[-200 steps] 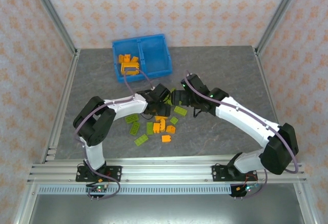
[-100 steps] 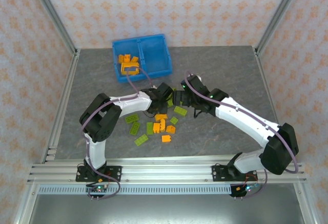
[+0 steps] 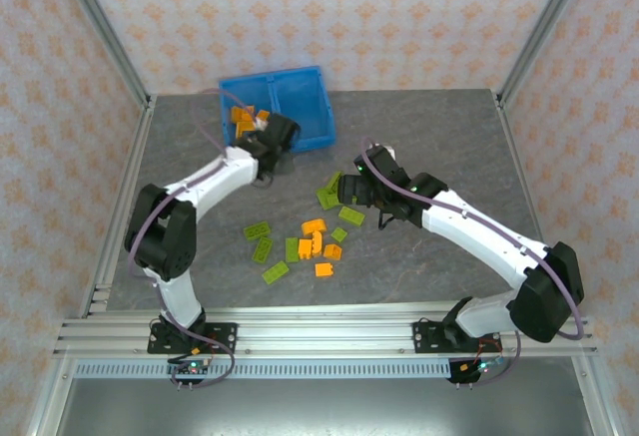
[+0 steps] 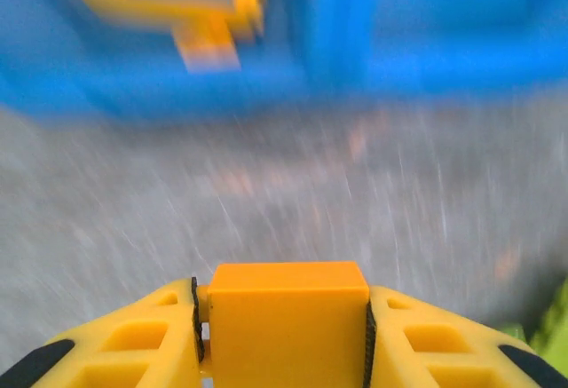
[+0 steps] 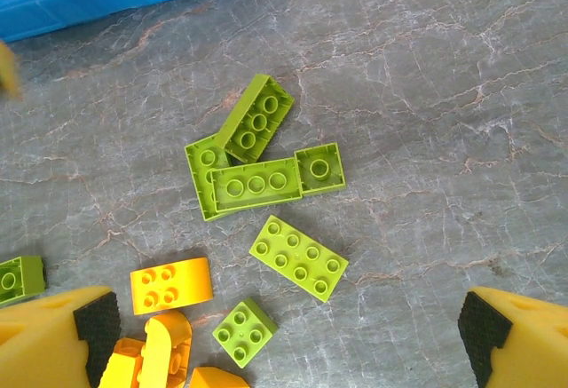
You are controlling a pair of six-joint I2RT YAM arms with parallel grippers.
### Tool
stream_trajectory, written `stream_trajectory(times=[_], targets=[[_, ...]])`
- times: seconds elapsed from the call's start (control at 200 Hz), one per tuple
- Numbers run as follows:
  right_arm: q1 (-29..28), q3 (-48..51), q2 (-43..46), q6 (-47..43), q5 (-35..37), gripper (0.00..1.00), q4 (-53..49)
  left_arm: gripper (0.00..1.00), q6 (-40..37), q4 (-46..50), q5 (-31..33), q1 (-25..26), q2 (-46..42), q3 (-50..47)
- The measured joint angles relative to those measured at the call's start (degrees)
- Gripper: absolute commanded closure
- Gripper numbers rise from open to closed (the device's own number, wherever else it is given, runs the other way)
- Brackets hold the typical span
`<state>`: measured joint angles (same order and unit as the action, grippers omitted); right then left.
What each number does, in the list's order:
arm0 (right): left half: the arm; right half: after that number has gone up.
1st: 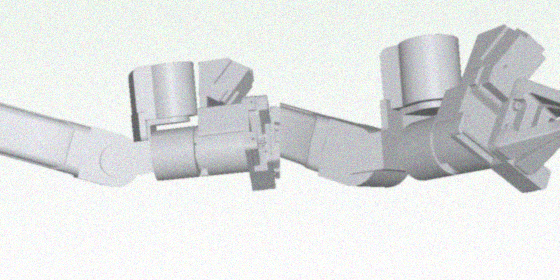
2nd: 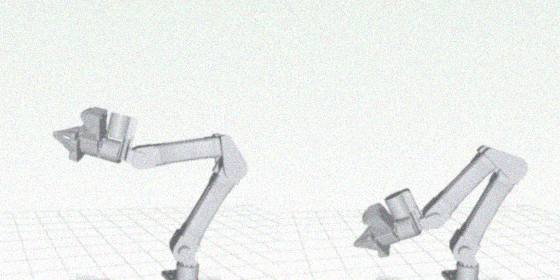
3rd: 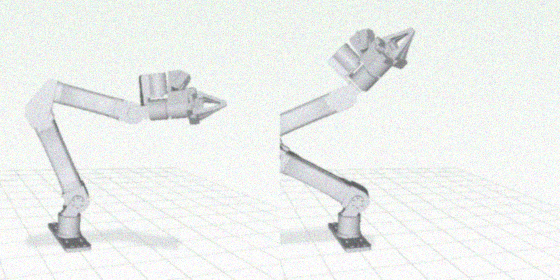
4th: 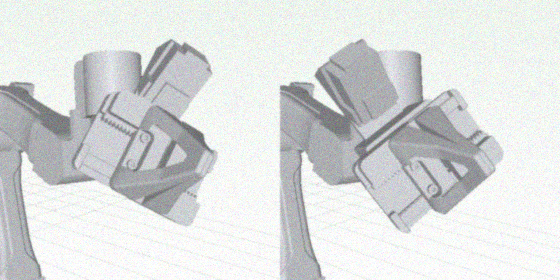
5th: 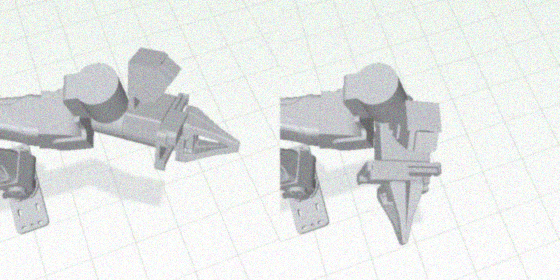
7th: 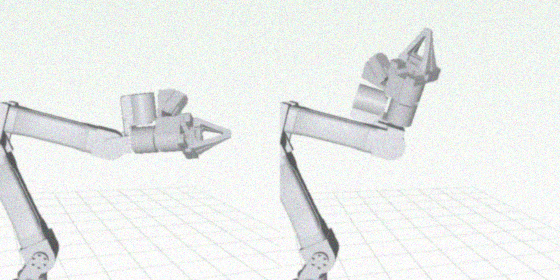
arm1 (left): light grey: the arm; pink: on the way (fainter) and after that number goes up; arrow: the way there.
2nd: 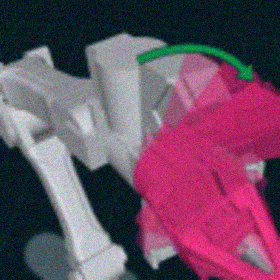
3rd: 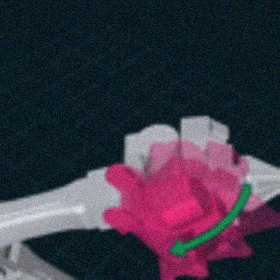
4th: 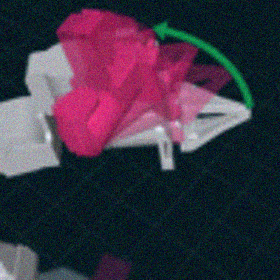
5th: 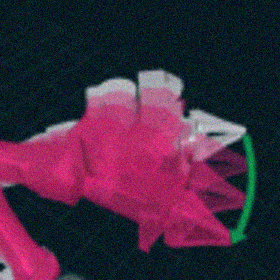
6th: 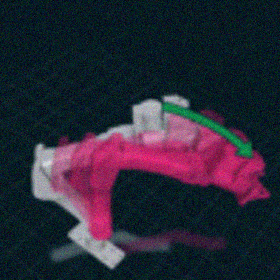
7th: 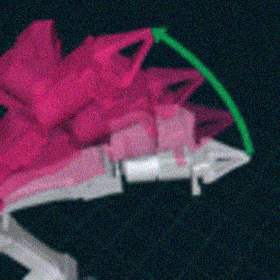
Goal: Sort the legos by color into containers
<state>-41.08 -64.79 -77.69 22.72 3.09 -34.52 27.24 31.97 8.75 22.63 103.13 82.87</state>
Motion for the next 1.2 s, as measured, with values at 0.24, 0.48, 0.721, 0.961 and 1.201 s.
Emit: stream_trajectory(times=[0.24,0.48,0.721,0.961,1.201], targets=[[0.00,0.00,0.63,0.00,0.02,0.01,-0.37,0.66,-5.31,-0.11,3.74,-8.96,9.92,20.98],[0.00,0.00,4.48,0.00,1.25,0.01,-1.66,0.54,-6.43,4.24,3.63,-11.50,29.81,41.94],[0.00,0.00,6.25,0.68,2.01,0.01,-2.08,0.35,-8.37,9.90,3.08,-12.81,37.55,51.60],[0.00,1.31,6.16,1.27,2.16,0.01,-1.86,0.35,-8.83,10.84,-0.09,-12.90,32.50,48.76],[0.02,2.36,1.77,0.59,2.62,0.01,-0.35,0.31,-4.68,2.69,-9.35,-12.66,3.39,21.03]])
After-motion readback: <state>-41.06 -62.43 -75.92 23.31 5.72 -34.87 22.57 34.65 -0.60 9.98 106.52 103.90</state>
